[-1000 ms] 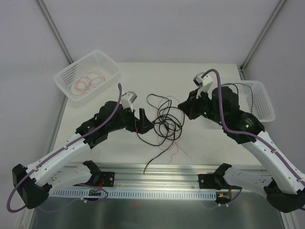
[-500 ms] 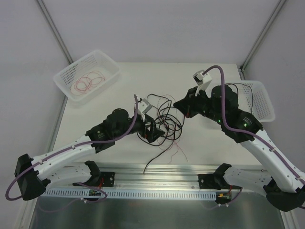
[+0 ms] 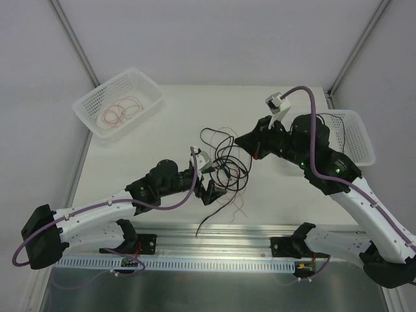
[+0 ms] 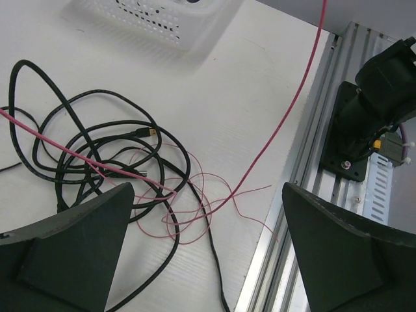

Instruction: Untangle the cables

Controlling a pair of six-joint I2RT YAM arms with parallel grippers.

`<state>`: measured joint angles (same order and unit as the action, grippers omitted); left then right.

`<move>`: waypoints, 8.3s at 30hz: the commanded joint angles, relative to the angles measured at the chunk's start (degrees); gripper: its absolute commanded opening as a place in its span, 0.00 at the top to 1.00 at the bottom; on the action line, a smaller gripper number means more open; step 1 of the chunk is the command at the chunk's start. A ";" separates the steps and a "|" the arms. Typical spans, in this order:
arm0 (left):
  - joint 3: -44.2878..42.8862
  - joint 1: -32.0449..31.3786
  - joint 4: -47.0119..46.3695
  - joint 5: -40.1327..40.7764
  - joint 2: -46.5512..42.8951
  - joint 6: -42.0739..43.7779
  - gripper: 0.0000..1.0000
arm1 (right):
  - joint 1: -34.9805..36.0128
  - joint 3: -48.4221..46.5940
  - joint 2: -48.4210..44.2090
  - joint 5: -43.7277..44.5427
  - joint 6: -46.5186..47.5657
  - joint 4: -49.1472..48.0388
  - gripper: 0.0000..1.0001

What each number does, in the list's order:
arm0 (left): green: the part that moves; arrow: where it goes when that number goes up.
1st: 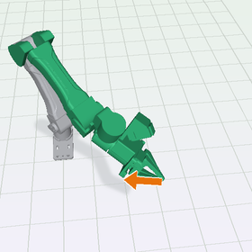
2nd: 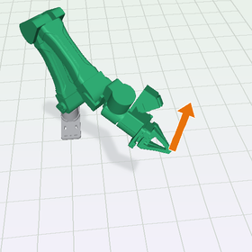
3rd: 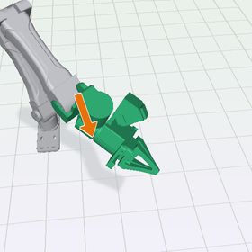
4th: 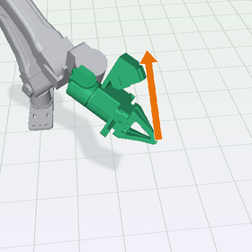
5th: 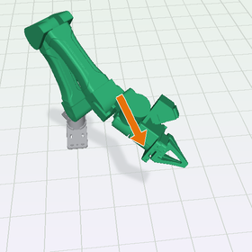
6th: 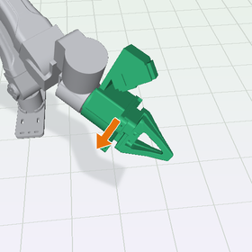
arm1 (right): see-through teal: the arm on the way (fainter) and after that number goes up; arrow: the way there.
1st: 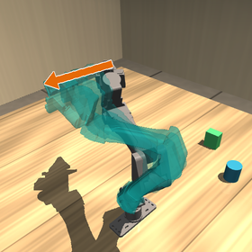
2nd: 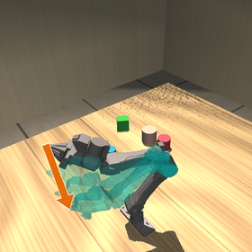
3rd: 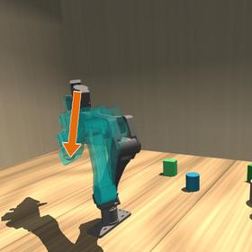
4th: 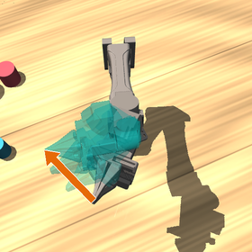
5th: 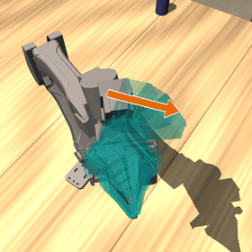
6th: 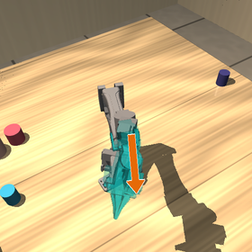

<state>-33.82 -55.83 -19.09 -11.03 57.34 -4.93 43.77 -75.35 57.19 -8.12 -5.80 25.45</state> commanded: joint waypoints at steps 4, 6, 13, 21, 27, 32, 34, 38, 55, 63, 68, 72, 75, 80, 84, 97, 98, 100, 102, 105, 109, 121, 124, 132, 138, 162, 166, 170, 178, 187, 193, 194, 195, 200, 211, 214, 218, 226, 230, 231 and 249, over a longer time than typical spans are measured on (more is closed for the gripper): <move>2.71 -0.59 -8.06 0.99 0.75 1.77 0.01 | 0.53 -2.87 -0.76 -2.42 -1.84 -3.30 0.99; 3.06 -0.59 -9.55 2.76 1.45 1.15 0.01 | 0.62 -3.05 -0.76 -3.04 -2.45 -3.65 0.99; 3.41 -0.77 -18.43 6.89 5.93 -3.24 0.02 | 1.14 -2.70 -0.94 -3.92 -3.60 -4.97 0.99; 4.82 -1.38 -26.78 14.09 8.49 -5.88 0.21 | 1.32 -0.94 -1.99 -4.27 -4.74 -6.29 0.99; 5.17 -1.38 -27.58 14.54 7.88 -5.88 0.69 | 1.32 0.99 -3.13 -2.35 -4.22 -5.86 0.99; 5.52 -1.38 -23.20 15.50 4.89 -5.79 1.00 | 1.32 3.10 -4.72 3.36 -2.11 -1.30 0.96; 4.73 -1.38 -20.21 16.30 3.57 -5.88 1.00 | 1.23 3.54 -5.86 7.40 -1.14 0.64 0.89; -0.08 -1.30 -8.46 18.93 -0.46 -5.27 1.00 | 1.32 5.13 -8.40 12.15 0.35 4.07 0.53; -33.48 21.63 26.89 11.11 4.08 -2.90 1.00 | 1.32 12.07 -17.81 16.65 7.65 11.20 0.09; -48.07 41.03 29.90 9.71 13.05 -2.54 1.00 | 1.32 18.74 -19.84 14.36 5.98 9.79 0.03; -56.50 49.23 29.73 14.27 21.39 -2.02 1.00 | 1.32 20.77 -19.75 13.39 6.07 9.35 0.03; -62.32 55.47 27.89 15.25 27.72 -2.01 1.00 | 1.32 21.91 -19.22 13.31 6.68 8.83 0.03; -64.52 60.22 24.38 15.51 33.34 -2.28 1.00 | 1.32 21.92 -17.82 13.39 7.29 8.82 0.03; -67.95 64.97 16.47 16.74 40.82 -0.80 1.00 | 1.32 21.74 -14.74 13.66 7.47 8.48 0.03; -69.18 66.81 12.15 18.24 47.67 0.80 1.00 | 1.32 22.00 -12.46 13.13 7.38 6.81 0.03; -59.08 69.54 9.69 11.11 54.20 -3.16 0.22 | 1.32 20.16 -6.39 10.76 7.21 5.84 0.03; -58.03 69.54 9.77 11.11 53.67 -2.98 0.13 | 1.32 20.07 -6.56 10.67 6.95 6.01 0.03; -56.71 69.46 11.00 11.11 50.78 -2.72 0.01 | 1.32 19.63 -7.00 10.67 6.33 6.80 0.03; -54.43 69.46 12.32 9.46 46.65 -3.59 0.01 | 1.32 19.45 -7.44 10.93 5.89 7.42 0.03; -50.04 68.93 14.87 5.67 39.80 -7.36 0.01 | 1.32 19.72 -7.44 13.48 2.82 8.29 0.02; -43.18 65.16 19.43 5.93 30.92 -9.30 0.01 | 0.97 20.59 -6.30 12.08 -0.52 8.91 0.01; -12.97 36.54 30.52 2.15 5.51 -21.15 0.01 | -5.44 30.08 -0.68 5.93 -5.36 4.09 0.19; -7.77 29.24 30.69 3.54 3.31 -24.94 0.01 | -5.45 33.25 2.48 1.02 -3.69 -0.30 0.31; -5.64 21.04 30.43 6.19 11.10 -30.14 0.02 | -5.27 34.22 13.29 -3.83 1.06 -6.10 0.49; -8.36 19.89 30.34 7.16 20.43 -31.72 0.10 | -2.02 32.20 21.55 -1.82 0.97 -8.05 0.51; -10.48 26.54 31.13 15.95 31.52 -35.59 1.00 | 1.94 25.97 14.46 11.89 1.14 5.47 0.99; -9.07 32.70 31.75 16.12 29.85 -35.33 1.00 | 0.18 22.63 4.44 17.42 4.39 13.82 0.99; -7.58 37.81 32.45 16.74 26.87 -34.62 1.00 | -6.22 17.63 -4.52 18.23 7.47 21.55 0.99; -4.68 42.03 32.98 17.00 23.96 -34.09 1.00 | -12.30 -0.13 -13.59 19.37 13.27 27.98 0.99; -3.79 42.39 32.98 14.11 22.82 -34.45 0.94 | -12.30 -14.56 -14.74 13.85 15.74 26.14 0.99; -3.27 41.43 32.98 8.22 13.62 -32.17 0.43 | -12.22 -7.36 -15.09 -0.48 10.82 19.03 0.99; -3.27 41.07 32.98 7.78 11.85 -31.55 0.33 | -12.30 -6.22 -14.74 -1.71 10.12 18.67 0.99; -3.44 40.46 32.98 7.17 10.26 -30.24 0.26 | -12.30 -5.51 -14.04 -4.07 8.98 18.23 0.99; -5.37 32.31 32.37 4.17 0.41 -25.14 0.01 | -12.30 -3.49 -12.55 -8.57 6.95 14.36 0.99; -2.21 11.91 3.13 0.84 -2.51 -16.26 0.02 | -12.22 -2.26 -11.13 -13.15 5.89 12.17 0.99; -2.47 5.95 -5.04 -1.01 0.82 -11.26 0.02 | -12.22 -1.64 -11.66 -13.32 5.98 12.16 0.99; -4.58 0.73 -11.04 -2.59 4.70 -4.66 0.02 | -12.22 -0.41 -12.54 -13.41 5.89 12.16 0.99; -10.64 -2.96 -14.48 1.70 12.17 -1.93 0.10 | -12.30 1.79 -14.29 -14.73 3.08 10.94 0.99; -12.40 -3.49 -15.89 1.89 14.72 -1.93 0.37 | -12.22 2.75 -15.35 -14.29 2.90 11.46 0.99; -12.67 -3.49 -15.89 1.89 15.25 -2.01 0.67 | -12.30 3.10 -15.53 -13.60 2.99 11.81 0.99; -37.18 3.97 17.68 13.14 8.93 3.96 1.00 | -12.30 23.75 -24.84 3.90 1.50 9.36 0.30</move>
<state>-65.39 -55.07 -7.53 1.02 68.10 -2.52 31.68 -53.43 34.89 -6.42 -3.46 38.89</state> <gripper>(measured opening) 0.003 0.684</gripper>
